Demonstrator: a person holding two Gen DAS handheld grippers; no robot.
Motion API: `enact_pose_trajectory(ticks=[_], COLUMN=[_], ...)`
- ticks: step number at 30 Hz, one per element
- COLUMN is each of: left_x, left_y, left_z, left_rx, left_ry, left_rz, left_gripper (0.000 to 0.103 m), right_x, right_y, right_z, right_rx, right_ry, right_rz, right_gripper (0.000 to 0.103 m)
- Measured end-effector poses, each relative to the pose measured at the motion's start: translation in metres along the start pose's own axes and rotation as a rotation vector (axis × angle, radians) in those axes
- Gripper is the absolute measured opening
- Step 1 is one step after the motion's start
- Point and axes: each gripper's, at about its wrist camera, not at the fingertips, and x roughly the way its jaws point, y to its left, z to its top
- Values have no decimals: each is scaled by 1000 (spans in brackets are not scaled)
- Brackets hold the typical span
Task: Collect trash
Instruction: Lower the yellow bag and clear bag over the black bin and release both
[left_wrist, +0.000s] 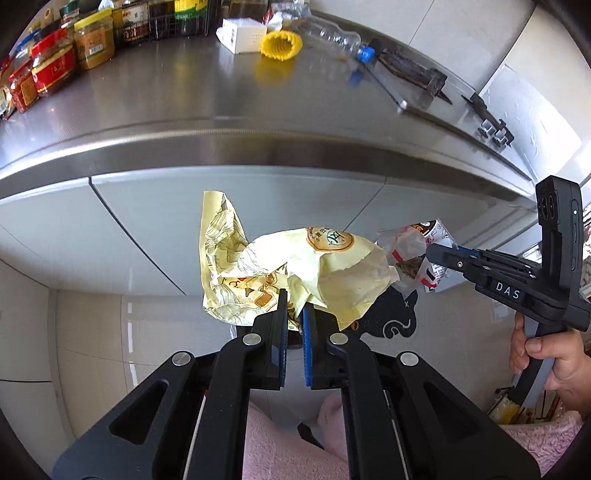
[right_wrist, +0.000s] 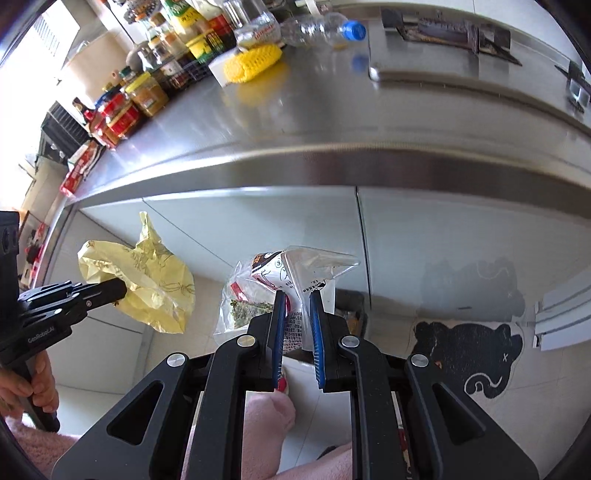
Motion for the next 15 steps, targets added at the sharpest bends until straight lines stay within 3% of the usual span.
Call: enact_pose_trajectory(ticks=[7, 15], left_x=[90, 177], left_y=[8, 26], left_z=[-14, -35], left_rx=[26, 6], left_ry=[103, 186], left_rz=[-13, -36], left_gripper=[5, 5], right_x=[80, 161], right_y=[-18, -45], right_z=[-19, -30], right_rx=[81, 217], right_ry=[99, 135], right_rz=[-51, -89], right_gripper=[15, 15])
